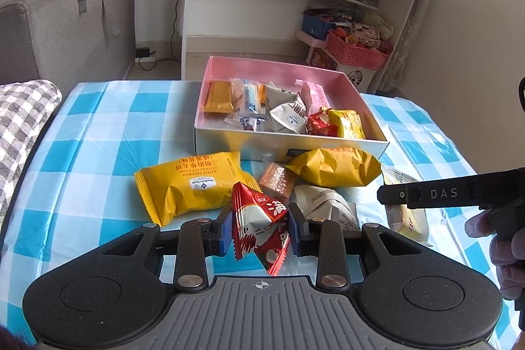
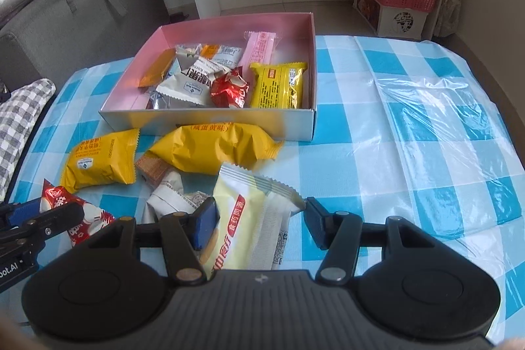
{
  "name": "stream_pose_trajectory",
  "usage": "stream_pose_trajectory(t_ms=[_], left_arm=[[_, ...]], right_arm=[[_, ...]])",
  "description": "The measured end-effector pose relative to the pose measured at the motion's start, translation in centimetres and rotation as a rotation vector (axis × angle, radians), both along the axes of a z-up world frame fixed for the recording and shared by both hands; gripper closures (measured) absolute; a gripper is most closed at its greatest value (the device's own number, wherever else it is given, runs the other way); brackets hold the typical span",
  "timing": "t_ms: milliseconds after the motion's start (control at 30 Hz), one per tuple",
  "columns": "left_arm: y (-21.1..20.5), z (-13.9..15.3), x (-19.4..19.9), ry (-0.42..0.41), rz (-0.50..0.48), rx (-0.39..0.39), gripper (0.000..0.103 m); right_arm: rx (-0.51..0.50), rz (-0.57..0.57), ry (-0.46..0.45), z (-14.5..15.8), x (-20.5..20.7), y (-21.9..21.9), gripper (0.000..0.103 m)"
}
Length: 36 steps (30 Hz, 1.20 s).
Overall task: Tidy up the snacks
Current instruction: 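Carry both packs toward the pink box and lower them inside, then open both grippers to release the packs into the box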
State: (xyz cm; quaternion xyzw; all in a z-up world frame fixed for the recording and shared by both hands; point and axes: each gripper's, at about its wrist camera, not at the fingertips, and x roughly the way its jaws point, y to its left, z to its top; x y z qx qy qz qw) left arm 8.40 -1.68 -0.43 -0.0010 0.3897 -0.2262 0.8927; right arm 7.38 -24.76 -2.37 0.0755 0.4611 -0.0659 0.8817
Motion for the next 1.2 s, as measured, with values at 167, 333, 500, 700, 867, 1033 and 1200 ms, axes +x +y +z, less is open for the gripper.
stream_pose_trajectory(t_ms=[167, 333, 500, 700, 867, 1033, 1200], left_arm=[[-0.5, 1.1, 0.8, -0.039, -0.002, 0.002, 0.072], [-1.3, 1.5, 3.3, -0.079, 0.006, 0.011, 0.072], [-1.9, 1.2, 6.8, -0.085, 0.034, 0.015, 0.072], [-3.4, 0.3, 10.0, -0.112, 0.035, 0.088, 0.072], [-4.1, -0.8, 12.1, -0.097, 0.039, 0.114, 0.072], [-4.7, -1.5, 13.2, -0.105, 0.032, 0.134, 0.072], [-5.2, -2.0, 13.9, -0.109, 0.022, 0.149, 0.072]], right_arm=[[0.029, -0.012, -0.047, 1.4, 0.7, -0.7, 0.049], [0.037, -0.021, -0.089, 2.1, 2.3, -1.3, 0.049], [0.055, -0.016, -0.121, 2.3, 4.6, -1.9, 0.049], [0.030, 0.004, -0.160, 2.2, 7.5, -2.4, 0.049], [0.020, 0.019, -0.181, 1.7, 8.9, -2.4, 0.049], [0.002, 0.022, -0.192, 1.3, 10.3, -2.8, 0.049], [0.002, 0.028, -0.201, 0.7, 11.2, -2.9, 0.049]])
